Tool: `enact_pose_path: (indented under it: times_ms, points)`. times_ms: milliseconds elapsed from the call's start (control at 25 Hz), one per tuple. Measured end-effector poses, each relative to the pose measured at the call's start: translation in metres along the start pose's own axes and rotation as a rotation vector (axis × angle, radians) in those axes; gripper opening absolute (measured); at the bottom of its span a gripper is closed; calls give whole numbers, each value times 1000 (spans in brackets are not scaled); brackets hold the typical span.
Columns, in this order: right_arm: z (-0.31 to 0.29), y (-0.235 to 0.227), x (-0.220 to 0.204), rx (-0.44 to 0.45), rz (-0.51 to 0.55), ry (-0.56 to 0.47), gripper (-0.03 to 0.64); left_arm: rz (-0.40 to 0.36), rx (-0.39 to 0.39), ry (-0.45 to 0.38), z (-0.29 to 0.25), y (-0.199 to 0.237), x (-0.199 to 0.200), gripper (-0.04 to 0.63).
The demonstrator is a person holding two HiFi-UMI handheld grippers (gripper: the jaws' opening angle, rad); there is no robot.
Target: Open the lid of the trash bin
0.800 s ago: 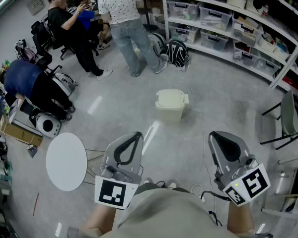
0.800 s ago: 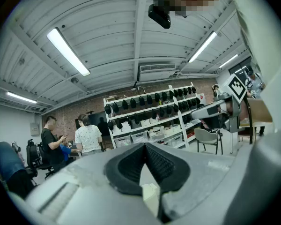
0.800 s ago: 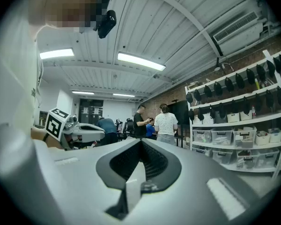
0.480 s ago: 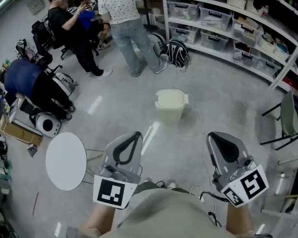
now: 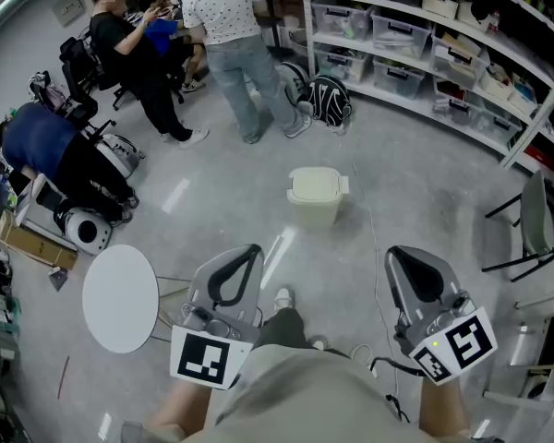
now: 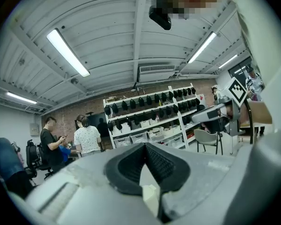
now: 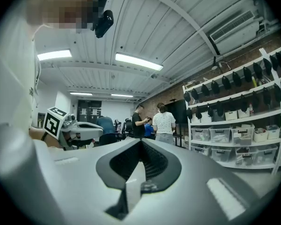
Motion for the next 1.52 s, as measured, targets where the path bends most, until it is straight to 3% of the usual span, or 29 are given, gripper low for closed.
enact_pose_path:
  times_ms: [520,1240,1520]
  points:
    - [-52,-56,-10,-72,12,39,3,25,-26,-12,-80,37,-18,2]
    - [-248,-208,10,-195,-31,91,3,10,-145,21,-308,167,-22,2]
    - [-290,-245,13,-254,-18,98,3,7,-178,4,-363,199,-29,2]
Point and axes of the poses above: the fingertips, and each gripper's own axes: z backward along the fingers, y to its left, x out of its top, the point moved 5 cm from there along z, backward along the fingers, and after that the axes turned 9 degrees about x, right-handed, at the moved point
